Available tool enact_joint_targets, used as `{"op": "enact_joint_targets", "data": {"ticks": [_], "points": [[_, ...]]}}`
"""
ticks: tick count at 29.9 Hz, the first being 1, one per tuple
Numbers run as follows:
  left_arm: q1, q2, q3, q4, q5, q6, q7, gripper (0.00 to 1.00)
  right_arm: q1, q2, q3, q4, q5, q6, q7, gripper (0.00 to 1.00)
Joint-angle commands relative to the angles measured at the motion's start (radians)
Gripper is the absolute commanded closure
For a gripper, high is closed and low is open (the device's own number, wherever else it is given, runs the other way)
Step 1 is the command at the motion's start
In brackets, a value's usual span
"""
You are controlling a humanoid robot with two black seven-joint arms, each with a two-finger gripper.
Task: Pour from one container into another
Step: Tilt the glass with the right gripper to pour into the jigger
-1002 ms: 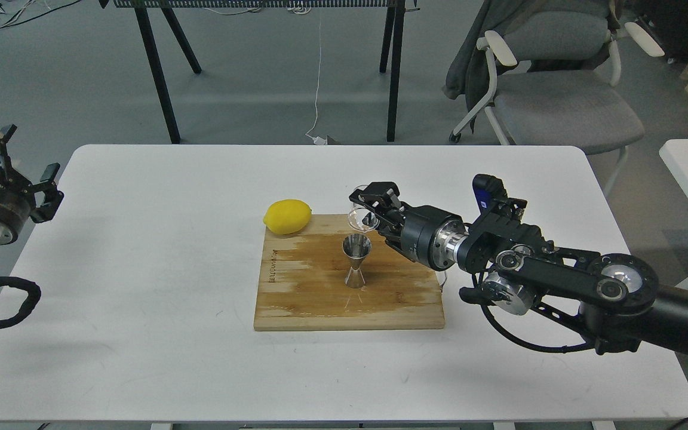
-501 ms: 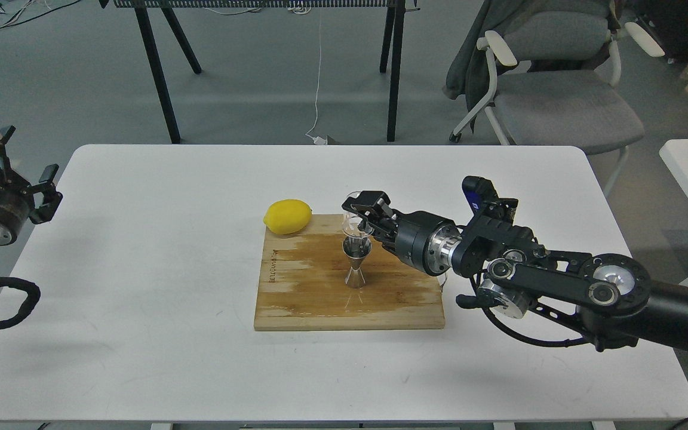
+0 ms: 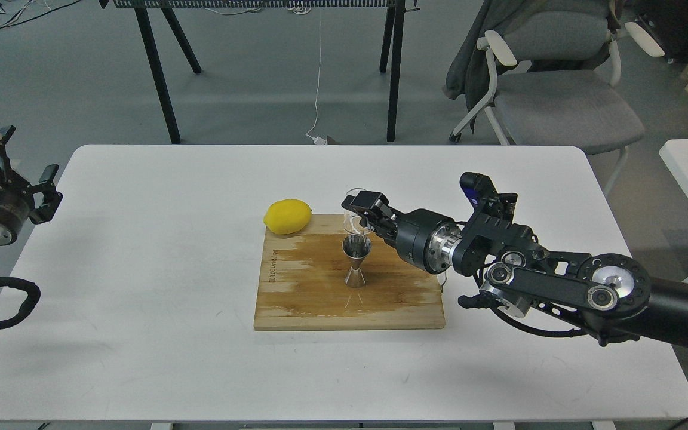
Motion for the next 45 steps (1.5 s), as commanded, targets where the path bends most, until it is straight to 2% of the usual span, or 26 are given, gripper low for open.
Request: {"op": "enact_joint_targets", "data": {"ticks": [1,45], "points": [[0.000,0.000,0.000,0.000,0.000,0.000,0.000,0.11,0.002,0.001,0.000,0.000,-0.004,-0.001,0.013,0.67],[0.006,0.000,0.000,0.001,0.000,0.000,0.000,0.11,0.013,-0.004,-0.076,-0.003,-0.164,-0.035,0.093,0.67]]}}
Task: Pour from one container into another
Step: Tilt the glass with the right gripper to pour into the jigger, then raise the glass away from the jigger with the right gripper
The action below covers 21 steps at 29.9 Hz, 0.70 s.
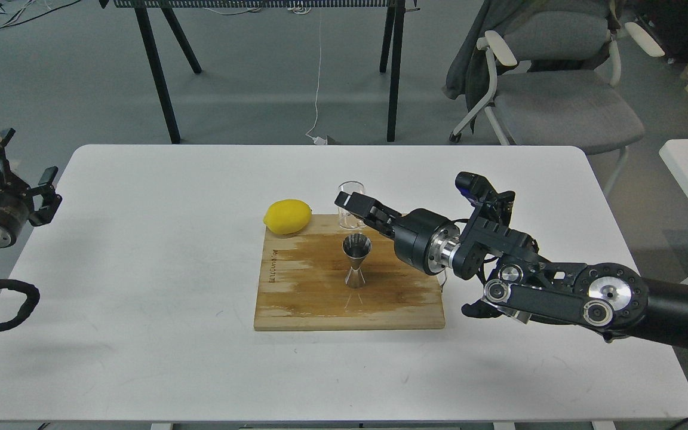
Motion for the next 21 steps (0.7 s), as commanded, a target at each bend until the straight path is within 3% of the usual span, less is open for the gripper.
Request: {"op": "enact_joint_targets", "data": {"ticks": [1,12,21], "points": [[0.000,-0.001,0.000,0.000,0.000,0.000,0.000,0.11,0.000,-0.003,-0.010,0.000,-0.002,-0.002,0.001,0.67],[0.002,-0.002,0.000,0.000,0.000,0.000,0.000,0.11,-0.006,-0.048,0.035,-0.002,0.042,-0.018,-0.004,0.67],[0.008,-0.013,-0.002,0.000,0.000,0.000,0.000,0.11,-0.159,-0.083,0.385,0.023,0.327,-0.018,-0.002,0.67]]}}
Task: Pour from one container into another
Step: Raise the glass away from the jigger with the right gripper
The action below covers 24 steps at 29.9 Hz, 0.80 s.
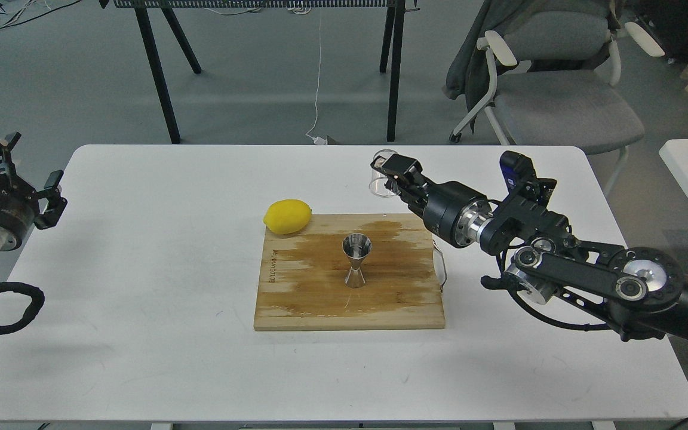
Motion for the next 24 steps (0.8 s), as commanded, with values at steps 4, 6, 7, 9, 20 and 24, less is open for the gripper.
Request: {"op": "enact_joint_targets", "data": {"ticks": [4,6,7,9,20,24], "points": [[-0.001,0.001,0.000,0.000,0.000,0.000,0.000,0.11,-0.214,0.009,0.373,0.006,0.240,-0.002,0.010,0.67],[-0.001,0.001,-0.002,0.000,0.000,0.000,0.000,0.11,-0.319,0.020,0.512,0.009,0.291,0.000,0.030,0.67],[0.000,0.001,0.000,0.000,0.000,0.000,0.000,0.11,-0.377,0.038,0.586,0.012,0.317,0.000,0.044,0.67],[0.000,0.001,-0.002,0.000,-0.002,0.000,0.000,0.11,-0.492,0.090,0.726,0.018,0.387,0.001,0.050,0.67],[-0.001,-0.022,0.000,0.000,0.000,0.000,0.000,0.11,-0.810,0.315,1.124,0.001,0.732,-0.011,0.048,0.67],[0.000,-0.024,0.000,0.000,0.000,0.000,0.000,0.11,-0.810,0.316,1.127,-0.029,0.860,-0.058,0.048,0.66]]}}
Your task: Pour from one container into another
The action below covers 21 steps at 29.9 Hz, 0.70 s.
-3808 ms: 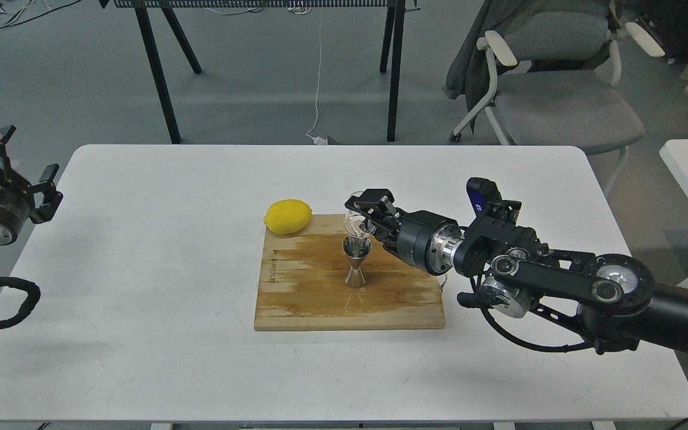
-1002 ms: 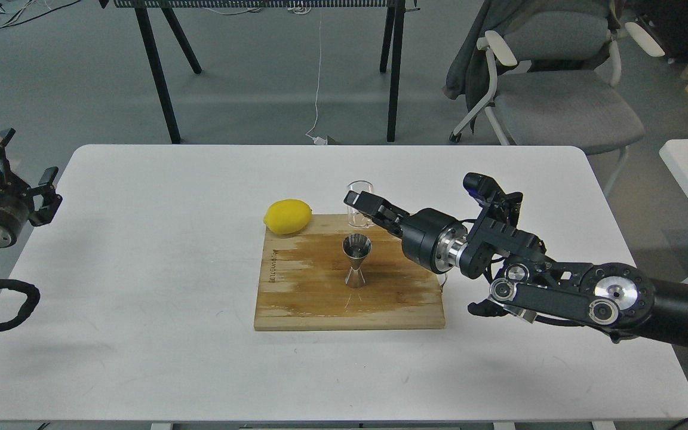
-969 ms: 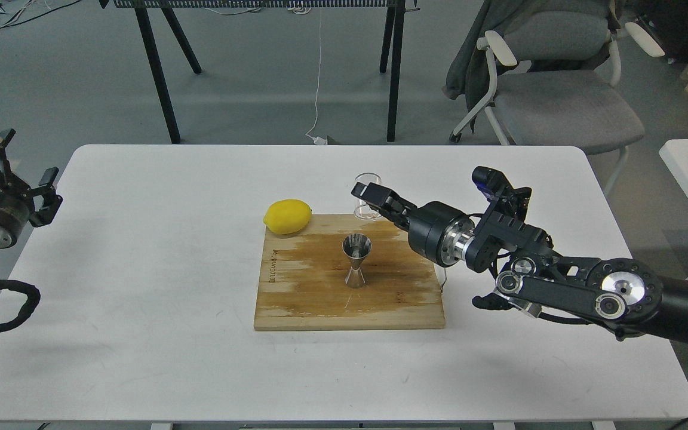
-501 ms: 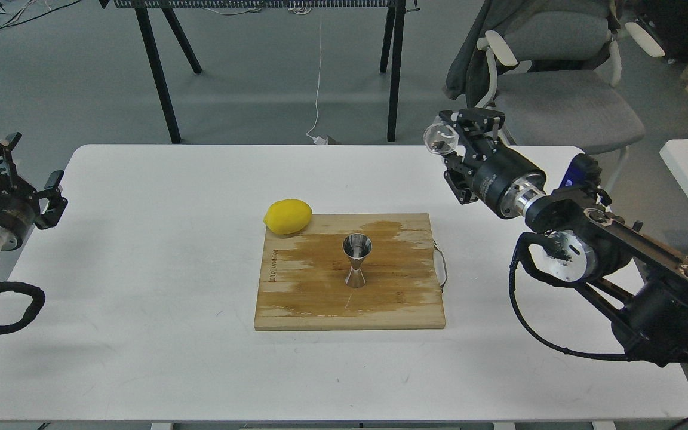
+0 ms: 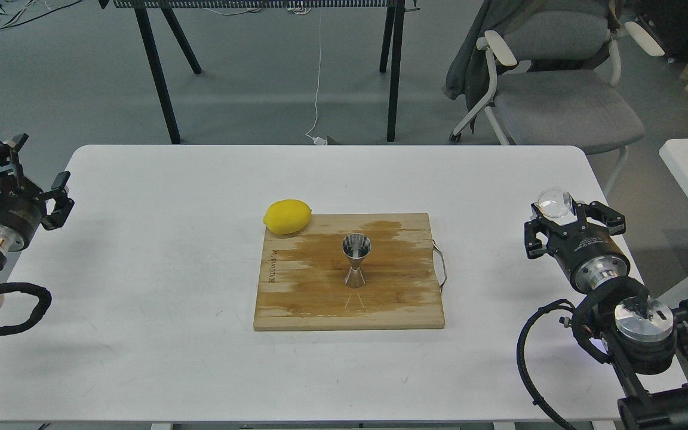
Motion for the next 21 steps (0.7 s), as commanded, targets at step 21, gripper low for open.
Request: {"op": "enact_joint_targets", "data": {"ticks": [21], "points": [[0.003,-0.014,0.000,0.000,0.000,0.000,0.000,0.11,0.102,0.010,0.028,-0.221,0.111,-0.172,-0.018,0.64]]}}
